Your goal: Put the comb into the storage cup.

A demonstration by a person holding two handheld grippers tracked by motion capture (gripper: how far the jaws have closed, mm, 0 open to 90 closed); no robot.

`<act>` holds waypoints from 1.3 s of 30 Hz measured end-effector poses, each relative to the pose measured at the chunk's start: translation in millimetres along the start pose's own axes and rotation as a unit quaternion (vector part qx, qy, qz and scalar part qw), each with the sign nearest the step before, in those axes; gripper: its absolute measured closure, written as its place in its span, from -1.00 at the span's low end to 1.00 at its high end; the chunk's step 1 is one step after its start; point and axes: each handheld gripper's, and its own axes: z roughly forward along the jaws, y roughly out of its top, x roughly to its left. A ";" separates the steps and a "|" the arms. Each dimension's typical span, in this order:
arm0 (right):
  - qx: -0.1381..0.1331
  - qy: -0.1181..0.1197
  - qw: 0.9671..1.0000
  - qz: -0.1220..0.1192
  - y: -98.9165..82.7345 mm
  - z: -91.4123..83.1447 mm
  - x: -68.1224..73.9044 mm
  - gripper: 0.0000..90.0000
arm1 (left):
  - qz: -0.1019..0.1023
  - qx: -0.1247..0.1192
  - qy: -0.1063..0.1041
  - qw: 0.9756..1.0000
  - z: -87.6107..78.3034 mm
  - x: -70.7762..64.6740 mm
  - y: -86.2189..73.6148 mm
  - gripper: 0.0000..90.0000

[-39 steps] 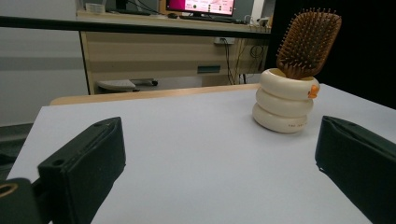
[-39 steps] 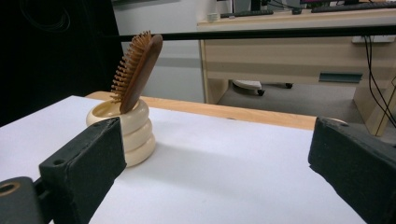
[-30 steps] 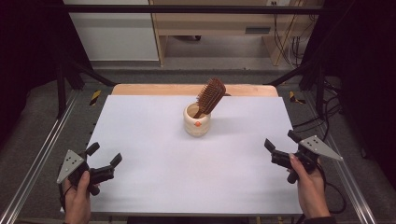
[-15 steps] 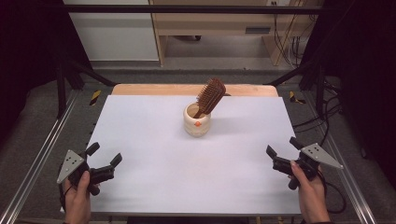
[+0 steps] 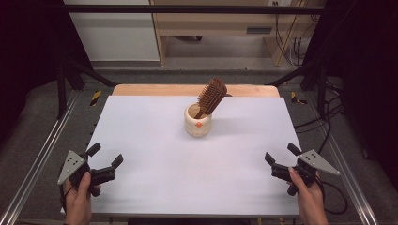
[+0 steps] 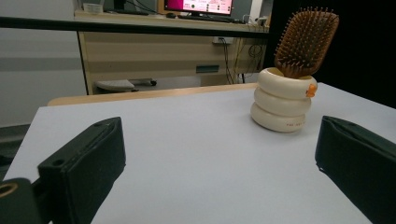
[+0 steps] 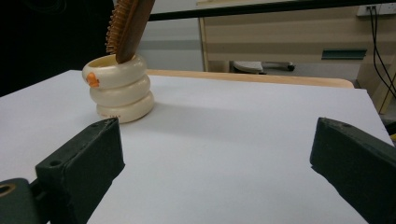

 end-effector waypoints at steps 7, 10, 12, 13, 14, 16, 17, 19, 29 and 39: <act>0.003 0.013 1.000 -0.008 -8.0 3.3 6.4 -0.93 | 0.002 0.000 -0.002 1.000 0.2 -0.4 -0.2 -0.96; 0.005 0.022 1.000 -0.012 -11.9 5.4 10.3 -0.93 | 0.002 0.000 -0.002 1.000 0.2 -0.5 -0.2 -0.96; 0.006 0.027 0.999 -0.017 -13.1 6.8 12.8 -0.93 | 0.002 0.000 -0.002 1.000 0.3 -0.7 -0.2 -0.96; 0.005 0.029 0.999 -0.018 -13.4 7.3 14.0 -0.93 | 0.003 0.000 -0.003 1.000 0.5 -0.8 -0.2 -0.96; 0.005 0.033 0.999 -0.020 -13.8 8.0 15.0 -0.93 | 0.003 0.000 -0.003 1.000 0.6 -0.9 -0.2 -0.96; 0.005 0.036 0.999 -0.020 -14.3 8.8 16.7 -0.93 | 0.003 -0.001 -0.005 1.000 0.8 -1.3 -0.2 -0.96; 0.003 0.039 0.999 -0.021 -15.0 9.5 17.5 -0.93 | 0.004 -0.001 -0.006 1.000 0.8 -1.4 -0.2 -0.96; 0.004 0.044 0.999 -0.022 -16.0 10.7 19.0 -0.93 | 0.007 -0.001 -0.004 1.000 0.5 -1.5 0.0 -0.96; 0.003 0.060 0.998 -0.037 -19.2 15.9 25.4 -0.92 | 0.009 -0.003 -0.011 1.000 1.7 -4.6 0.2 -0.96; -0.001 0.065 0.996 -0.053 -20.4 23.5 33.6 -0.92 | 0.014 -0.006 -0.022 1.000 2.5 -8.2 1.0 -0.96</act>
